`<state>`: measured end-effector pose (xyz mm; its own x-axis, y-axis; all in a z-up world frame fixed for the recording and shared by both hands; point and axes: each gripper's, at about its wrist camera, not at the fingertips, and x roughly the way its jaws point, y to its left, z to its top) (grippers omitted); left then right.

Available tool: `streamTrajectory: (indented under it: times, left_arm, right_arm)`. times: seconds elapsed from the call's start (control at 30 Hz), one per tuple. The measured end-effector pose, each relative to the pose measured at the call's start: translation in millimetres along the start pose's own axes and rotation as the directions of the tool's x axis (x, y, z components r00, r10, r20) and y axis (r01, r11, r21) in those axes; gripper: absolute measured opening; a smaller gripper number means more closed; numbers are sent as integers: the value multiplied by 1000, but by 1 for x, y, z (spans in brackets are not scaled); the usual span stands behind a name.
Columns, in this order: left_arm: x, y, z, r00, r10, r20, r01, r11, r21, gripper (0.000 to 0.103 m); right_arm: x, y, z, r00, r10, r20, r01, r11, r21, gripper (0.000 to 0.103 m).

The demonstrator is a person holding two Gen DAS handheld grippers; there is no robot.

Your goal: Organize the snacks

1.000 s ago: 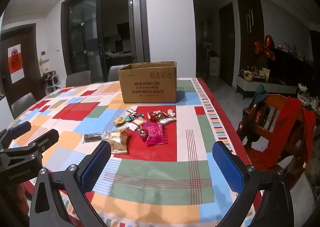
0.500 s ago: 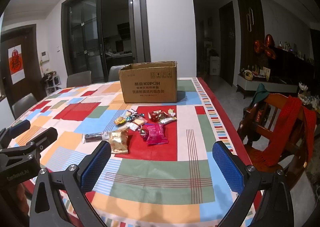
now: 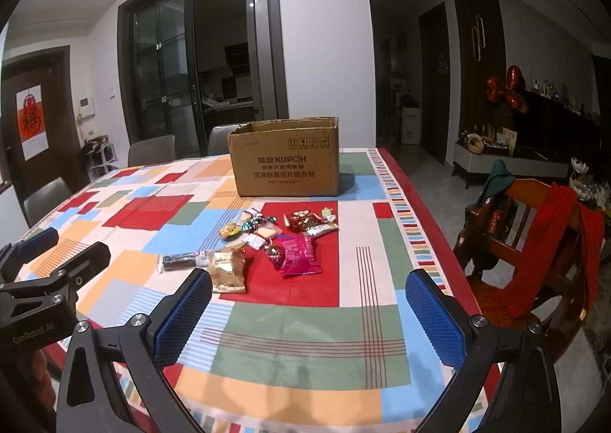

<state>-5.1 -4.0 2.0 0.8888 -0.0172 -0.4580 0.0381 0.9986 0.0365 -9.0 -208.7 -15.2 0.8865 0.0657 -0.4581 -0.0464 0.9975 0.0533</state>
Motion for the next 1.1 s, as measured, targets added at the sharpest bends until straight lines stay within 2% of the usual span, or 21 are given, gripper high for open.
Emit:
streamTrajectory:
  times: [1.1]
  left_arm:
    - [-1, -1, -1, 1000, 0, 1, 0, 1000, 2, 103]
  right_arm:
    - [0, -1, 1, 1000, 3, -5, -3, 1000, 5, 103]
